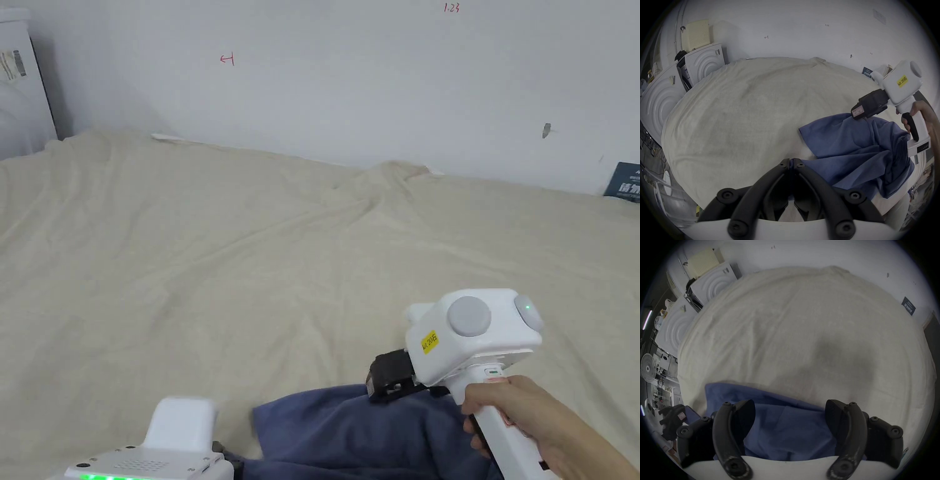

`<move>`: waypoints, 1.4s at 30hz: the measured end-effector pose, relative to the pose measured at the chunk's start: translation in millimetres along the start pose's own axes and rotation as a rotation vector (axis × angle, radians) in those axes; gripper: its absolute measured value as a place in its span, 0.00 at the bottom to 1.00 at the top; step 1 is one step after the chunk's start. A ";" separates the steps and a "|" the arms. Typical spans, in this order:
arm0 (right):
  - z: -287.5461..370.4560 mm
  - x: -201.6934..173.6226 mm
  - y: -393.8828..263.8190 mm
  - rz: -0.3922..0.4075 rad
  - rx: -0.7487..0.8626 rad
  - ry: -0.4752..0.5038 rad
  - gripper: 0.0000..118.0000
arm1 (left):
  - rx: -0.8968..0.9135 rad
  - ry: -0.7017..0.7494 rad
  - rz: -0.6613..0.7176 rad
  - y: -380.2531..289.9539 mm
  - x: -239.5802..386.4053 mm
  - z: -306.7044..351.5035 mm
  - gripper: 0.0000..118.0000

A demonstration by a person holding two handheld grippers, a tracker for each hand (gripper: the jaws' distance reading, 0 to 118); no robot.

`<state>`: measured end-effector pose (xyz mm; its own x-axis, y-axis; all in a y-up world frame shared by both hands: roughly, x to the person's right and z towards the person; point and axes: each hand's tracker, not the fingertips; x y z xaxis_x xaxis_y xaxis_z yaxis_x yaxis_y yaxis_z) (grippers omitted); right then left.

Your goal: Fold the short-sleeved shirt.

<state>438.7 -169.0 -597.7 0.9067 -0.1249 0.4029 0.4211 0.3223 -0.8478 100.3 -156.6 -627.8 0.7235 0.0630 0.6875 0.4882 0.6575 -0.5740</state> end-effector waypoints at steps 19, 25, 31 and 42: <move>84.9 16.8 -24.2 -0.046 0.243 0.027 0.04 | 0.030 0.042 -0.016 13.4 1.8 17.9 0.03; 183.4 58.2 -50.8 -0.151 0.450 0.026 0.04 | 0.164 0.069 -0.002 41.7 1.9 54.3 0.03; 282.6 89.0 -93.8 -0.246 0.657 -0.043 0.04 | 0.293 0.069 0.030 83.6 4.2 95.2 0.03; 425.3 134.9 -142.7 -0.361 0.908 -0.096 0.04 | 0.535 0.181 -0.068 175.0 16.5 173.9 0.03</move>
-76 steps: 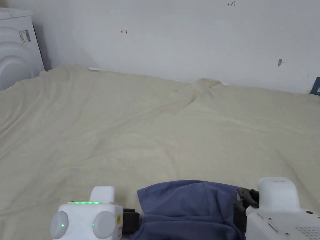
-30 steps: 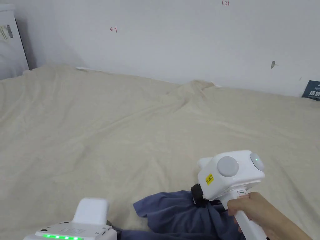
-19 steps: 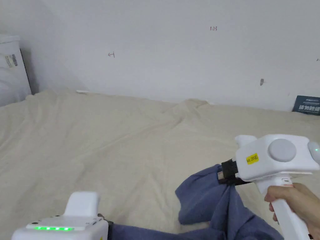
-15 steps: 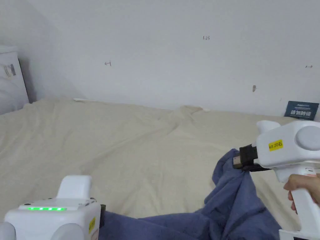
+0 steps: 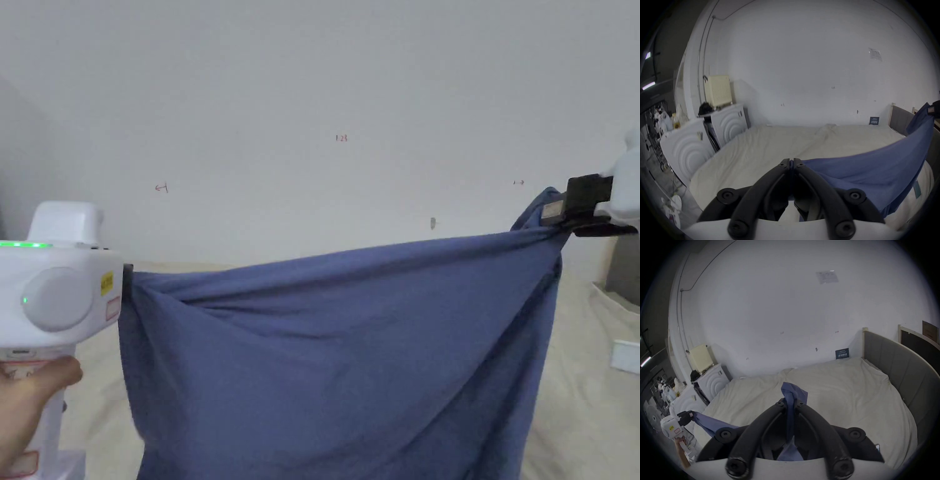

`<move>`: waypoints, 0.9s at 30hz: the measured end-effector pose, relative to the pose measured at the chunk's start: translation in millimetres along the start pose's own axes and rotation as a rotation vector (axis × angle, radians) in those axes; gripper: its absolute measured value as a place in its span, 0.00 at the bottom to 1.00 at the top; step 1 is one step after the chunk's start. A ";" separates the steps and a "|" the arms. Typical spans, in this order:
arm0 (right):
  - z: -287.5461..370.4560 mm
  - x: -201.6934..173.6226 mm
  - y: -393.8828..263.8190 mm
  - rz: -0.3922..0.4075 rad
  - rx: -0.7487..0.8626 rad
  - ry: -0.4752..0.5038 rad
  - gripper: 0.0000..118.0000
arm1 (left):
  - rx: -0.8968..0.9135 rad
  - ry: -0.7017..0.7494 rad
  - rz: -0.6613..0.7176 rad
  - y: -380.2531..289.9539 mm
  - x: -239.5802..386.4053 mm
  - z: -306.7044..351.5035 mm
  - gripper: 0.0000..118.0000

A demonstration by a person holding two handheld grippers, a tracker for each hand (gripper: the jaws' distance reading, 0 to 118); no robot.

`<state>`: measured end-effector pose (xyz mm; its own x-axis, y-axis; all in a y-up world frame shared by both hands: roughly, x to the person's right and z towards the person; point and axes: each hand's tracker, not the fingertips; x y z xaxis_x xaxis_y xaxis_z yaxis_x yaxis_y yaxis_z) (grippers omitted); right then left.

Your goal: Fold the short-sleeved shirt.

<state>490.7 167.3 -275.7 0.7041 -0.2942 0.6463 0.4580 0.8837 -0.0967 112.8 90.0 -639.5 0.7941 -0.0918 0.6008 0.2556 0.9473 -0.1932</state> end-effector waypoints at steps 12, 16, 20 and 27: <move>12.0 -4.7 91.8 -0.053 0.088 0.032 0.04 | 0.158 -0.049 0.032 110.2 14.9 -13.0 0.03; -7.5 -4.5 138.3 -0.060 0.102 0.023 0.04 | 0.182 -0.037 0.007 145.5 23.5 -38.7 0.03; -44.5 -7.4 172.3 -0.072 0.113 -0.018 0.04 | 0.186 -0.036 0.013 171.8 40.3 -77.1 0.03; -105.2 -16.9 199.5 -0.041 0.105 -0.050 0.04 | 0.140 -0.024 0.048 200.4 58.9 -160.0 0.03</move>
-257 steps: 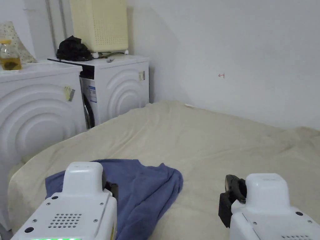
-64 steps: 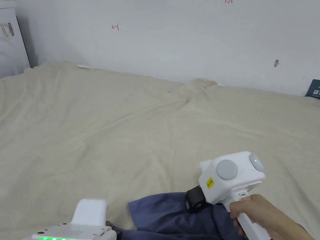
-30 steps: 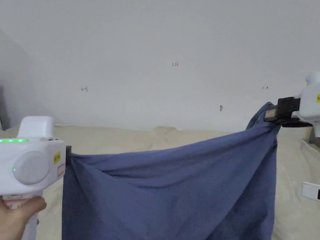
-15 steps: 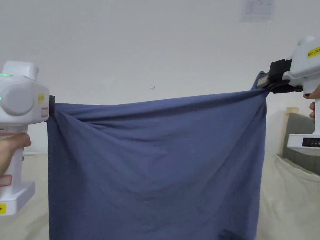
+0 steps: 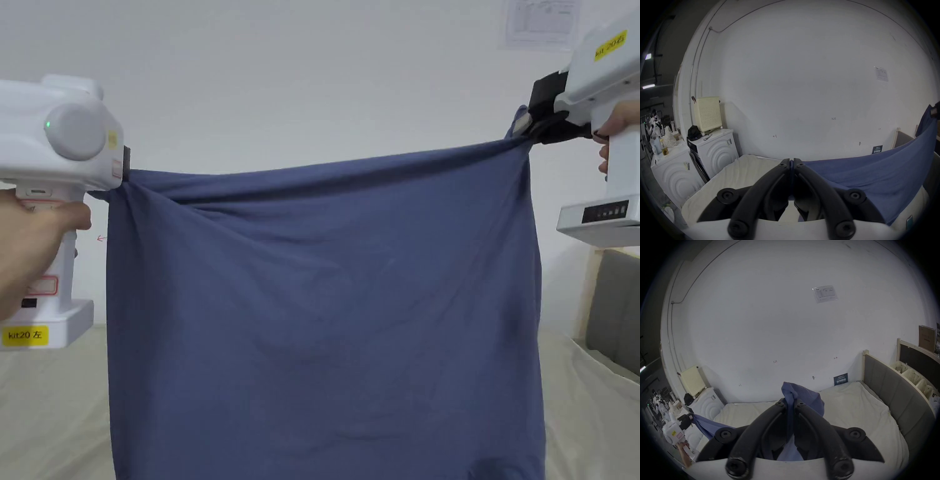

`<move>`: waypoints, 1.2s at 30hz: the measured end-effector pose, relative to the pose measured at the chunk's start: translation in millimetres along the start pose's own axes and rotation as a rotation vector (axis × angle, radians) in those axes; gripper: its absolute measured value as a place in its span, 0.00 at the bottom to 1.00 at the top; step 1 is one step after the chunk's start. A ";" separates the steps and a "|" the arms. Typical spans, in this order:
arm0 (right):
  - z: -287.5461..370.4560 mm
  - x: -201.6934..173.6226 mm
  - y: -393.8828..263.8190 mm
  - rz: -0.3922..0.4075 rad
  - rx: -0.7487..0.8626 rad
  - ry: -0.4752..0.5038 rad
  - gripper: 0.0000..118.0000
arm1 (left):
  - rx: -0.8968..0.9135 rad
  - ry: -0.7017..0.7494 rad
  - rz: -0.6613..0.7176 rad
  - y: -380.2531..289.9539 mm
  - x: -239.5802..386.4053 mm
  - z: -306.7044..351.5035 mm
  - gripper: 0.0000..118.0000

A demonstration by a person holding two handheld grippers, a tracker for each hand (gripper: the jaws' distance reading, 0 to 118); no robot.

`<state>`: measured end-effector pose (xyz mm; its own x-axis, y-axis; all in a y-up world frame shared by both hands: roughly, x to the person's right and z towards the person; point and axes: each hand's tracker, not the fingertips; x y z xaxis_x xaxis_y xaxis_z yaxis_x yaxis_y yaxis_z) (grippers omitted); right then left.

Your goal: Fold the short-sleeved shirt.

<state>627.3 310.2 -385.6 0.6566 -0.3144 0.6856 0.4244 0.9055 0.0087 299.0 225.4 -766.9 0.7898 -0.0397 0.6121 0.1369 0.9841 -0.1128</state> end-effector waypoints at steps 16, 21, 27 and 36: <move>-83.0 -9.1 27.0 0.006 0.027 0.022 0.04 | 0.035 0.051 0.001 24.8 9.2 -102.8 0.03; -109.2 5.9 -29.3 0.061 -0.082 0.006 0.04 | -0.089 0.057 -0.013 -29.6 13.7 -122.2 0.03; -169.3 52.8 -112.9 0.012 -0.250 -0.038 0.04 | -0.277 0.058 -0.078 -145.9 26.8 -140.3 0.03; -213.2 124.7 -309.8 -0.124 -0.603 -0.117 0.04 | -0.584 0.002 -0.103 -322.9 38.1 -141.6 0.03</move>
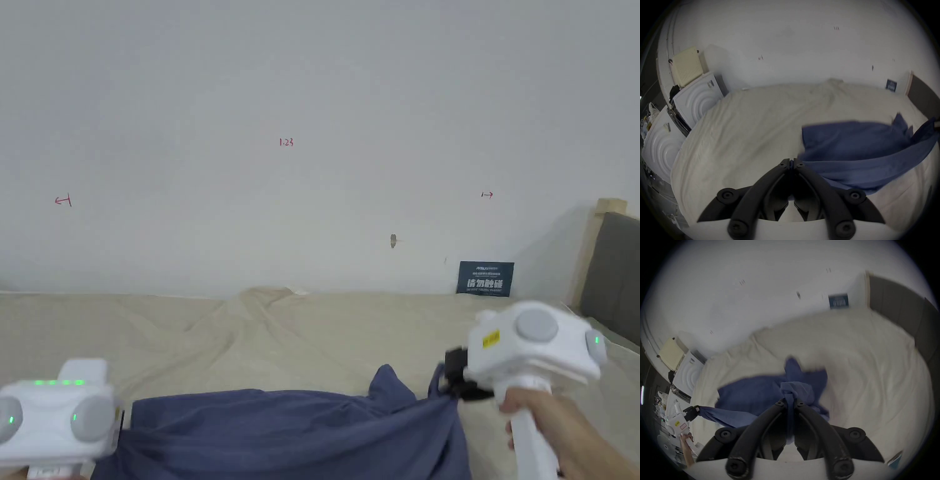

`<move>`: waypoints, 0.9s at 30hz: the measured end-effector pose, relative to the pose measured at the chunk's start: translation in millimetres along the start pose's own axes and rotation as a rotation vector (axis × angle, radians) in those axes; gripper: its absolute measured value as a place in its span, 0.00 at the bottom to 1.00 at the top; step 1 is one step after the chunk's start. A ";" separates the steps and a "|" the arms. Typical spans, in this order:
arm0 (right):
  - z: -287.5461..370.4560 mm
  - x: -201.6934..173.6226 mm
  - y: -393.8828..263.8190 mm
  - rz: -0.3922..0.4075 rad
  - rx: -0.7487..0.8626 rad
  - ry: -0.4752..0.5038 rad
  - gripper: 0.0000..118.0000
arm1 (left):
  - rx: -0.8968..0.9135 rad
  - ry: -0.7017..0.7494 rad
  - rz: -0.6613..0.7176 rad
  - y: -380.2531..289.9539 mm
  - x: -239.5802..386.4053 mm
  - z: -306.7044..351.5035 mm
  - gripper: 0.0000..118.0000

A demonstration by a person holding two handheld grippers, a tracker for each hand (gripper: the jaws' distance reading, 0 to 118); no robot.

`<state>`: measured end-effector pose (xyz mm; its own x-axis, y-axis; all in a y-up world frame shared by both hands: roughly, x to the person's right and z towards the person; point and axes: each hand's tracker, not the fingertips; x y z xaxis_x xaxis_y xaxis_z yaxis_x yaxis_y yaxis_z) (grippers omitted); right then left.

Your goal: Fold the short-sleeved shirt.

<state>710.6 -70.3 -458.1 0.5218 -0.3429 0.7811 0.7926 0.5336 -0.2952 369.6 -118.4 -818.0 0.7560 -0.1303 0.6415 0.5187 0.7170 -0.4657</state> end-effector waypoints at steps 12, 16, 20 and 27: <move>94.0 68.9 -145.5 0.009 -0.008 0.055 0.04 | 0.019 -0.060 0.001 -105.5 -41.8 105.9 0.03; 133.6 87.3 -199.9 -0.044 -0.009 0.099 0.04 | 0.021 -0.055 -0.014 -153.8 -49.2 155.7 0.03; 159.3 101.1 -261.8 -0.004 -0.003 0.060 0.04 | 0.002 -0.068 -0.021 -211.8 -58.1 201.0 0.03; 189.8 125.0 -359.0 -0.109 0.000 0.062 0.04 | -0.029 -0.059 -0.014 -303.3 -69.1 258.1 0.03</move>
<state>431.4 -157.9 -150.0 0.4510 -0.4456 0.7733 0.8457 0.4904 -0.2106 57.0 -150.0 -563.7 0.7243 -0.0986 0.6824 0.5409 0.6950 -0.4738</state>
